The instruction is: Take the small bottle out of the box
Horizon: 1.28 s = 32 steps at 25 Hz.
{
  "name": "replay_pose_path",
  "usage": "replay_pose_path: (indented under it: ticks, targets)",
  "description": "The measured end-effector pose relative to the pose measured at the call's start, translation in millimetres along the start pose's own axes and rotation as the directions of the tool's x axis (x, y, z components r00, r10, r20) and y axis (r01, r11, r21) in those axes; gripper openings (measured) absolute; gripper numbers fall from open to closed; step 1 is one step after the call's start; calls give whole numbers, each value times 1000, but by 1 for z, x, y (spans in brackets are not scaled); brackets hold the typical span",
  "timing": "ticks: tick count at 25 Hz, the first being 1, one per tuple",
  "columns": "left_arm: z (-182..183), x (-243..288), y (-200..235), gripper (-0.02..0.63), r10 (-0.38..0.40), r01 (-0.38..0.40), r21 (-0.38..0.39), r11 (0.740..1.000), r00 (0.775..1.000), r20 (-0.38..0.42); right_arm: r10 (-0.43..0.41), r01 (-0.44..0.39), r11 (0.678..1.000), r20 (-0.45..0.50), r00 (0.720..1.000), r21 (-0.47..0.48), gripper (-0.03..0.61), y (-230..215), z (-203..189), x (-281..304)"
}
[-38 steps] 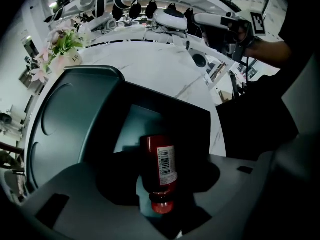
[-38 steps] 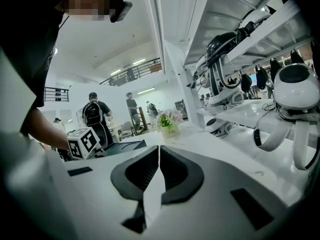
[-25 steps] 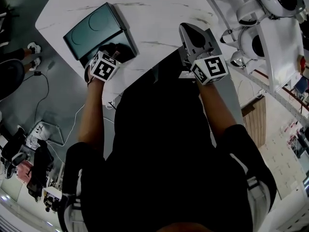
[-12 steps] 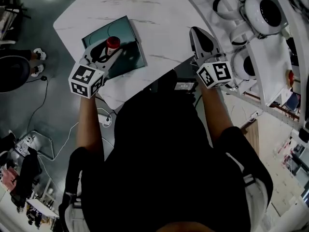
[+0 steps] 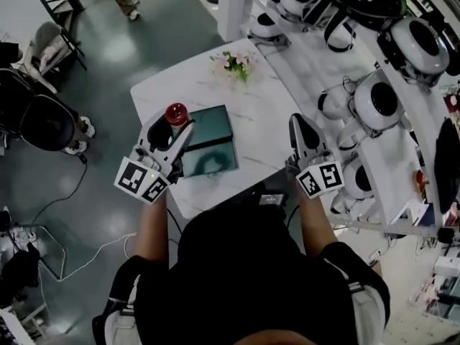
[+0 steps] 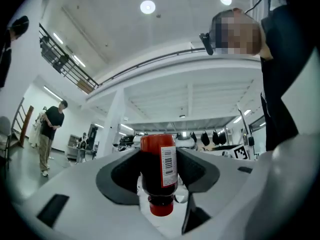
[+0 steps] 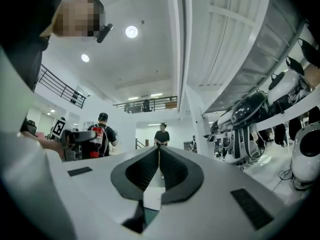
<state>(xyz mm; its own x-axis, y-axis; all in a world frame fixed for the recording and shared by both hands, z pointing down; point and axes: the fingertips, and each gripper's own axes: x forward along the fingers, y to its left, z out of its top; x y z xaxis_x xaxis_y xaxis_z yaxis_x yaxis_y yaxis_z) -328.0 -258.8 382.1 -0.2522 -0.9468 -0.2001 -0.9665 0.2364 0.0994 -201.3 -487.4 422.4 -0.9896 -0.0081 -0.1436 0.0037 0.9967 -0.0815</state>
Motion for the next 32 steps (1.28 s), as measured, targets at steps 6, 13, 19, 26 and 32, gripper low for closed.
replay_pose_path:
  ticks: [6, 13, 19, 26, 32]
  targets:
    - [46, -51, 4, 233, 129, -124, -43, 991, 974, 186, 89, -85, 994, 59, 994, -67, 35, 37, 37, -1]
    - [32, -104, -1, 233, 318, -307, -85, 948, 932, 173, 231, -227, 973, 84, 969, -47, 34, 53, 51, -19]
    - [-2, -130, -49, 233, 398, -392, -78, 917, 913, 91, 229, -231, 972, 49, 972, 48, 35, 33, 36, -61]
    - [-11, -147, -129, 233, 448, -444, -69, 894, 889, 92, 237, -240, 967, 38, 971, 89, 34, 10, 31, -127]
    - [-17, -173, -195, 233, 455, -452, -51, 891, 888, 71, 298, -299, 951, 32, 954, 82, 35, 32, 27, -179]
